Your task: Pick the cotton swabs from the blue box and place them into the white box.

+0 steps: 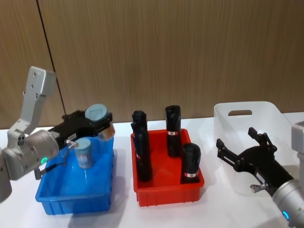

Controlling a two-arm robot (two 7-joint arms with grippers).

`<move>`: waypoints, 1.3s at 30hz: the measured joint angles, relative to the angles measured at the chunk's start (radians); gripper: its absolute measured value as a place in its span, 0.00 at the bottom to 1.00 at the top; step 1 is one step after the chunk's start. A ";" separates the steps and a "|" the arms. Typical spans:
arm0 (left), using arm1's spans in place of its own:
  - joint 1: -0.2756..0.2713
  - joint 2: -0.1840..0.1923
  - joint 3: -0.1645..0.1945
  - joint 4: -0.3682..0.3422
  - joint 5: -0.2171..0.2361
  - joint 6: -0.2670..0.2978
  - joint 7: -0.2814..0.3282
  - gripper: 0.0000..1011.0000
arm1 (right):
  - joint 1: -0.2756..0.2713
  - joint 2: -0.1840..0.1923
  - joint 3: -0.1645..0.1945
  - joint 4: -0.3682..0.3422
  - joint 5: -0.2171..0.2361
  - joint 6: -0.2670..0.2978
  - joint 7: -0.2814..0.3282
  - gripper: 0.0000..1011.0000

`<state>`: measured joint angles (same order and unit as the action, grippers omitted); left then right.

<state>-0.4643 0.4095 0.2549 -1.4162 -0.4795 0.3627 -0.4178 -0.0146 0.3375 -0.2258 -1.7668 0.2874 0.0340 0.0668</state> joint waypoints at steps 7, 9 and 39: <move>-0.020 0.004 -0.001 -0.003 -0.018 0.013 -0.105 0.67 | 0.000 0.000 0.000 0.000 0.000 0.000 0.000 0.99; -0.026 0.004 -0.001 -0.003 -0.023 0.017 -0.137 0.67 | 0.000 0.000 0.000 0.000 0.000 0.000 0.000 0.99; -0.128 -0.019 0.043 0.048 -0.075 0.098 -0.524 0.67 | 0.000 0.000 0.000 0.000 0.000 0.000 0.000 0.99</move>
<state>-0.5923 0.3907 0.2983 -1.3687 -0.5548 0.4605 -0.9417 -0.0146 0.3375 -0.2258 -1.7668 0.2874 0.0340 0.0668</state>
